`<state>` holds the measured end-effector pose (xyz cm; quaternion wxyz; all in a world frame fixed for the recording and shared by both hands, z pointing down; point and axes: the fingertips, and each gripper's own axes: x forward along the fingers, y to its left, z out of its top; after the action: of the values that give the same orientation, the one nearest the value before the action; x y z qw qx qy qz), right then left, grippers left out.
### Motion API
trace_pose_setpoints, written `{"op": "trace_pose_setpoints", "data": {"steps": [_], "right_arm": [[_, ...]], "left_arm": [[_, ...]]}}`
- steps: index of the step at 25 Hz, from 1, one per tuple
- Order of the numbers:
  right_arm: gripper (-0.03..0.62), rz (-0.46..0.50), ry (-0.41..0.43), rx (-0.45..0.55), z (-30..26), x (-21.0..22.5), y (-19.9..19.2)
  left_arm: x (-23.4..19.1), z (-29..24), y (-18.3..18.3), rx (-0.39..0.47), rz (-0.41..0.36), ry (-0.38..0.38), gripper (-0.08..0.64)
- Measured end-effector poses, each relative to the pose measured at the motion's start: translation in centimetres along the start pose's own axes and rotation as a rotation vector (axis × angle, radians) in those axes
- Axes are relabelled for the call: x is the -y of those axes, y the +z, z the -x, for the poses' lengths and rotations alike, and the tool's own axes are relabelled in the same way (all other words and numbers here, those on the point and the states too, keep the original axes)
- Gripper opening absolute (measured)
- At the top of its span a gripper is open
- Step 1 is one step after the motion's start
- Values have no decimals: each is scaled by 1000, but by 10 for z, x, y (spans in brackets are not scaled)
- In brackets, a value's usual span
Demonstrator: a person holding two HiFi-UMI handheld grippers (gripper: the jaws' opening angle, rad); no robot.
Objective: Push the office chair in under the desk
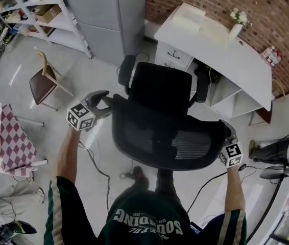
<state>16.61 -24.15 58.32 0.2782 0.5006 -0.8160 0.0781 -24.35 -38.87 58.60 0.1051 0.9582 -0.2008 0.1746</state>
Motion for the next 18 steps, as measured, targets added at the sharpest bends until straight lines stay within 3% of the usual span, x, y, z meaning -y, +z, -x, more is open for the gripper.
{"op": "trace_pose_setpoints", "data": {"steps": [18], "right_arm": [[281,-28,-48,-4,27,-21,-14]], "left_arm": [[25,11,-10,10,-17,12,318]]}}
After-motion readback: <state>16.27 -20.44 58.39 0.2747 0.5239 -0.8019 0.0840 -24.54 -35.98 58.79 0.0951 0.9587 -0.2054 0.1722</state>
